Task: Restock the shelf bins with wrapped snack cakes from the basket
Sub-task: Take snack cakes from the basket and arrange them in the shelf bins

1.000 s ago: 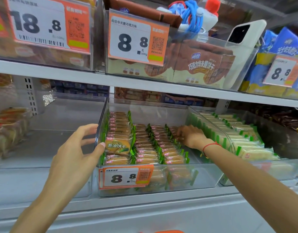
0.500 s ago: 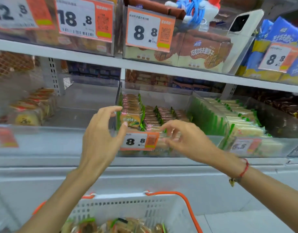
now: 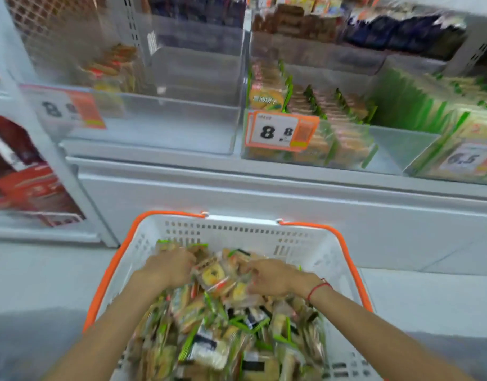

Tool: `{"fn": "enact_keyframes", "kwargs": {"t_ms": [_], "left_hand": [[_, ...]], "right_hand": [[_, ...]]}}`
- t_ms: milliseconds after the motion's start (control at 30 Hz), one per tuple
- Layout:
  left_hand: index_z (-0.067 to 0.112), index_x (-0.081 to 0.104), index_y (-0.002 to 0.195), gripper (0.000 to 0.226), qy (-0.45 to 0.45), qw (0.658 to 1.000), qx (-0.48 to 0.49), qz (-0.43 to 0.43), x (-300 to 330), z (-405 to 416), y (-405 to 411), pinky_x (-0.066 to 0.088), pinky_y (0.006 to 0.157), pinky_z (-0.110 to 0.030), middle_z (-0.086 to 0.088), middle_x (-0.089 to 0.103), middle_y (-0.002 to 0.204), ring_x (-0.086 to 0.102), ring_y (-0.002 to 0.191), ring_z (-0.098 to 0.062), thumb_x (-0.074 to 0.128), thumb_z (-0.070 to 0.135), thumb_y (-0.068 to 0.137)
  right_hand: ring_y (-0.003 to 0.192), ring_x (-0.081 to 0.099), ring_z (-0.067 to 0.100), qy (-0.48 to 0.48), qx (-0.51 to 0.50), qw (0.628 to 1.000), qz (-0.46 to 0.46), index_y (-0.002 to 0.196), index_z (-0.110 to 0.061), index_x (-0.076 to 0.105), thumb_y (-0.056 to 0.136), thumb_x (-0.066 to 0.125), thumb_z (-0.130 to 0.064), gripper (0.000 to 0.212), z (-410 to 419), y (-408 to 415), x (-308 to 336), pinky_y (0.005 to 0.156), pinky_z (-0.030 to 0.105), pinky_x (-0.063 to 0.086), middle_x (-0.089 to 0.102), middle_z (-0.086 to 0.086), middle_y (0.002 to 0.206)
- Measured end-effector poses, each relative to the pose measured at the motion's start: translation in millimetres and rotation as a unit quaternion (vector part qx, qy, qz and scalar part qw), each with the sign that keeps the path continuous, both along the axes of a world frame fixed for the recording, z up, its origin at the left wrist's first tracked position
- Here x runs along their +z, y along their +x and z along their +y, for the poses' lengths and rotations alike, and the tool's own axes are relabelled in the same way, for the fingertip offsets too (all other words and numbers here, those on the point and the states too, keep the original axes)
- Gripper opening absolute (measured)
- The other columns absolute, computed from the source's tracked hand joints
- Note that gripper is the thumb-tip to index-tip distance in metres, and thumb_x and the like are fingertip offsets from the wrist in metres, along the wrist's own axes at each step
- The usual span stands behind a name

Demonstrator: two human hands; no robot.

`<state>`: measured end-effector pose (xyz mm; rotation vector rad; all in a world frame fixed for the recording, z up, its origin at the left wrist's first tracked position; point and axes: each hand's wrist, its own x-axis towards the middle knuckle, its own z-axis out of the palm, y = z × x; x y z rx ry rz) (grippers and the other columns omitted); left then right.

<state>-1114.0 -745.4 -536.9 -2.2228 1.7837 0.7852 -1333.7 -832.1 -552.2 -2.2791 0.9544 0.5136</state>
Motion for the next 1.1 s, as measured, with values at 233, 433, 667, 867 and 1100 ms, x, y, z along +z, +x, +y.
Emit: {"fn": "enact_keyframes", "kwargs": {"t_ms": [233, 433, 667, 867, 1100], "left_hand": [[0.027, 0.028, 0.148, 0.071, 0.03, 1.0, 0.0, -0.006, -72.2, 39.8, 10.6, 0.029, 0.111, -0.042, -0.002, 0.03, 0.153, 0.013, 0.144, -0.024, 0.045, 0.063, 0.089], [0.026, 0.049, 0.103, 0.031, -0.026, 0.995, 0.041, 0.082, -67.1, 35.4, 5.2, 0.042, 0.088, -0.03, 0.006, 0.049, 0.114, 0.048, 0.104, -0.012, 0.067, 0.043, 0.085], [0.017, 0.049, 0.129, 0.07, 0.185, 0.966, 0.012, 0.18, -53.5, 21.4, 5.2, 0.042, 0.101, -0.03, -0.002, 0.049, 0.13, 0.05, 0.121, -0.02, 0.085, 0.025, 0.07], [0.019, 0.05, 0.126, 0.063, 0.114, 0.981, 0.011, 0.159, -53.5, 32.9, -0.6, 0.042, 0.08, -0.023, 0.001, 0.052, 0.123, 0.051, 0.102, -0.014, 0.083, 0.021, 0.072], [0.022, 0.06, 0.106, 0.022, 0.021, 0.978, 0.061, 0.201, -39.3, 25.5, -1.9, 0.048, 0.081, -0.026, 0.006, 0.057, 0.106, 0.06, 0.094, -0.014, 0.069, 0.021, 0.086]], "right_hand": [[0.136, 0.023, 0.028, -0.018, 0.028, 0.999, 0.034, 0.12, -0.024, 0.05, 0.083, 0.061, -0.059, 0.052, 43.9, 18.9, -44.5, 0.107, 0.05, 0.03, 0.03, -0.001, 0.146], [0.114, 0.052, 0.024, 0.031, 0.062, 0.994, 0.082, 0.087, -0.011, 0.062, 0.099, 0.044, -0.034, 0.031, 53.1, 36.6, -30.5, 0.108, 0.051, 0.027, 0.063, -0.001, 0.118], [0.107, 0.056, 0.026, 0.124, 0.034, 0.989, 0.079, 0.143, -0.006, 0.035, 0.093, 0.037, -0.063, 0.076, 70.1, 31.2, -17.4, 0.081, 0.03, 0.042, 0.056, 0.012, 0.125], [0.086, 0.043, 0.022, 0.035, 0.054, 0.998, 0.026, 0.098, -0.004, 0.052, 0.079, 0.069, -0.053, 0.056, 86.8, 25.5, -24.2, 0.071, 0.035, 0.041, 0.045, 0.004, 0.097], [0.102, 0.06, 0.008, 0.061, -0.104, 0.988, -0.097, 0.082, -0.021, 0.061, 0.082, 0.074, -0.024, 0.014, 66.8, 8.9, -14.7, 0.078, 0.021, 0.046, 0.066, -0.008, 0.112]]}}
